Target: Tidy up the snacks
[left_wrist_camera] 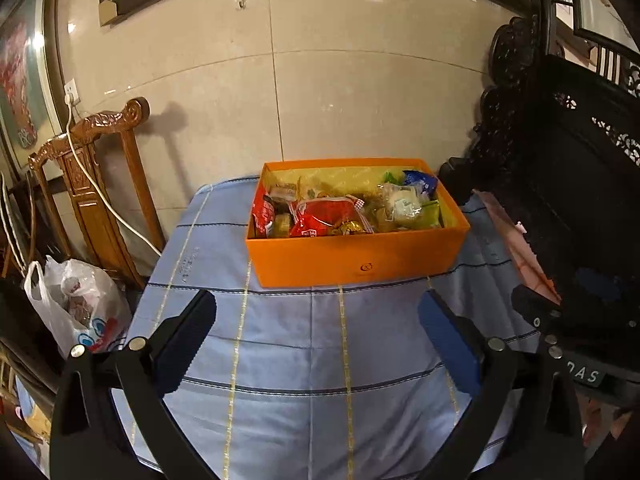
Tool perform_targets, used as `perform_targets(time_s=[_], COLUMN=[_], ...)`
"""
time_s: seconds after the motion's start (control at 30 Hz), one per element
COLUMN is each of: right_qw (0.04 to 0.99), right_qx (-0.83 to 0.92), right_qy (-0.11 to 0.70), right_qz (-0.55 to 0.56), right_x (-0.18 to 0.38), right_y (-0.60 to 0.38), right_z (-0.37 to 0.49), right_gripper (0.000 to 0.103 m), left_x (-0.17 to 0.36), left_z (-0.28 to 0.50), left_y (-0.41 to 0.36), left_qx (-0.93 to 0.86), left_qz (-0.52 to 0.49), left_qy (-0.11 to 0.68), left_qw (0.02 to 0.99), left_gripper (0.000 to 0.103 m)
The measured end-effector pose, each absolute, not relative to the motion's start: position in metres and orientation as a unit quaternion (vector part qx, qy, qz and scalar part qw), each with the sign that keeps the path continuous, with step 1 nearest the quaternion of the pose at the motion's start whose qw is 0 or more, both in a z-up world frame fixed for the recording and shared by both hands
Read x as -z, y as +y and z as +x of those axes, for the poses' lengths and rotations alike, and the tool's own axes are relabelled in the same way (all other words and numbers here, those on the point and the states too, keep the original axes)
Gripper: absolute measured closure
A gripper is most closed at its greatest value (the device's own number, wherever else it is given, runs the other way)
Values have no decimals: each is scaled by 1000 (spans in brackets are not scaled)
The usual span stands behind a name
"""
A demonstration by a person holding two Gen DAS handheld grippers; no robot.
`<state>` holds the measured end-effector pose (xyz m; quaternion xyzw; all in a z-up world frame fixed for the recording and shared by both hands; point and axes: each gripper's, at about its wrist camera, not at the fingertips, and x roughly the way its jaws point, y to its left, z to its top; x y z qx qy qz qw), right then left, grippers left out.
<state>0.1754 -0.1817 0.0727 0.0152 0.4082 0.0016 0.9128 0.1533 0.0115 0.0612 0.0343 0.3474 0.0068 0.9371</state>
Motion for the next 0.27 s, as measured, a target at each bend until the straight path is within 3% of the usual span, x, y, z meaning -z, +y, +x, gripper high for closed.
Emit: perform_targets(time_s=[0.27], right_qw=[914], right_qx=[-2], right_qy=[406], right_qz=[15], right_x=[-75], right_y=[-180], right_z=[173], right_gripper=[3], left_x=[-61], left_z=[155], left_y=[14], left_qx=[-12], left_qz=[30], left_qy=[351], left_qw=[936], left_gripper=[4])
